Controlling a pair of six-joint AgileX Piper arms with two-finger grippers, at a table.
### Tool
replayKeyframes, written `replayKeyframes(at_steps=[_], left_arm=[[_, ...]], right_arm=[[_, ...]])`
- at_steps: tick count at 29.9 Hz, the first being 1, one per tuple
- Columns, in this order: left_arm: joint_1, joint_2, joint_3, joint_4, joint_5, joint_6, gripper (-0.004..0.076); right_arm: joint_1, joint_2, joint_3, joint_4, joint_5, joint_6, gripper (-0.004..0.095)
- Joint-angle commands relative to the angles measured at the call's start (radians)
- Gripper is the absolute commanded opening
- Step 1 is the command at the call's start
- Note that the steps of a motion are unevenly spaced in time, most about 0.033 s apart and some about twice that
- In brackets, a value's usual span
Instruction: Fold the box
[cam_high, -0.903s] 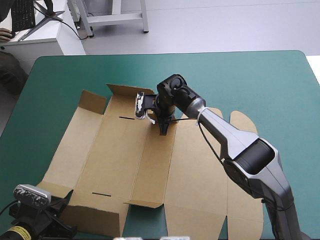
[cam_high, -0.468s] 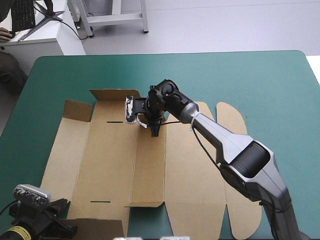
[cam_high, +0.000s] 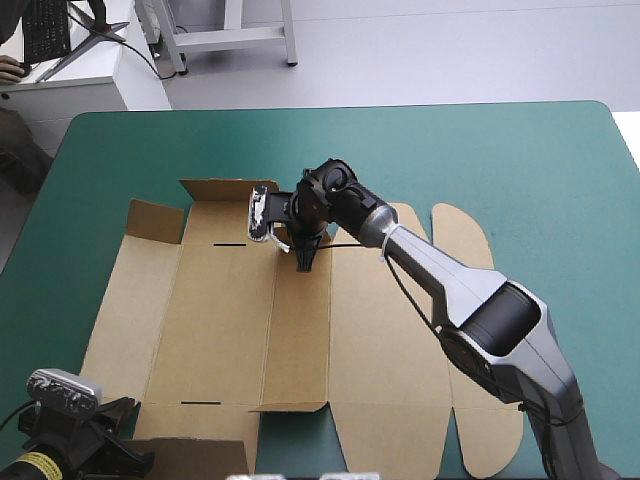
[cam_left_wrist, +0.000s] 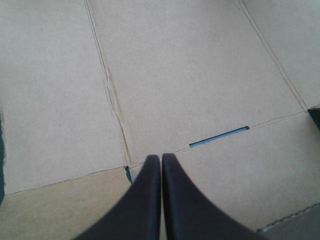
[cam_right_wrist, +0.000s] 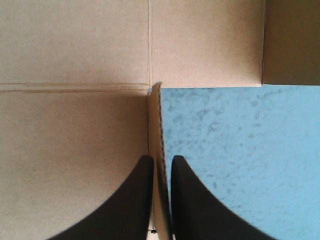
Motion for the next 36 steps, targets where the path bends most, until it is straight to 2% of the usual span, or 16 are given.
replayKeyframes(at_steps=[1, 3, 5, 10, 14, 18, 21, 24, 26, 28, 31, 36], left_arm=[[-0.002, 0.014, -0.025, 0.000, -0.062, -0.006, -0.0010], [-0.002, 0.014, -0.025, 0.000, -0.062, -0.006, -0.0010], [-0.002, 0.014, -0.025, 0.000, -0.062, -0.006, -0.0010], [-0.002, 0.014, -0.025, 0.000, -0.062, -0.017, -0.0010], [-0.002, 0.014, -0.025, 0.000, -0.062, -0.012, -0.0010], [-0.002, 0.014, -0.025, 0.000, -0.062, -0.012, -0.0010], [-0.002, 0.014, -0.025, 0.000, -0.062, -0.013, -0.0010], [-0.002, 0.014, -0.025, 0.000, -0.062, -0.013, -0.0010], [-0.002, 0.014, -0.025, 0.000, -0.062, -0.013, -0.0010], [-0.002, 0.014, -0.025, 0.000, -0.062, -0.013, -0.0010], [-0.002, 0.014, -0.025, 0.000, -0.062, -0.012, -0.0010], [-0.002, 0.014, -0.025, 0.000, -0.062, -0.012, -0.0010]], right_arm=[[-0.002, -0.068, -0.034, -0.007, -0.052, 0.047, 0.0279], [-0.002, -0.068, -0.034, -0.011, -0.072, 0.074, 0.0388], [-0.002, -0.074, -0.034, -0.015, -0.090, 0.095, 0.0449], [-0.002, -0.105, -0.034, -0.015, -0.080, 0.096, 0.0415], [-0.009, -0.152, -0.034, -0.078, -0.057, 0.096, 0.0393], [-0.033, -0.209, -0.034, -0.092, -0.014, 0.113, 0.0390], [-0.065, -0.260, -0.034, -0.166, 0.037, 0.233, 0.0390], [-0.117, -0.300, -0.032, -0.314, 0.092, 0.384, 0.0390], [-0.166, -0.332, -0.026, -0.360, 0.104, 0.469, 0.0389], [-0.215, -0.363, -0.023, -0.363, 0.118, 0.500, 0.0349], [-0.298, -0.412, -0.022, -0.333, 0.156, 0.507, 0.0224], [-0.471, -0.481, -0.022, -0.192, 0.241, 0.543, 0.0015]])
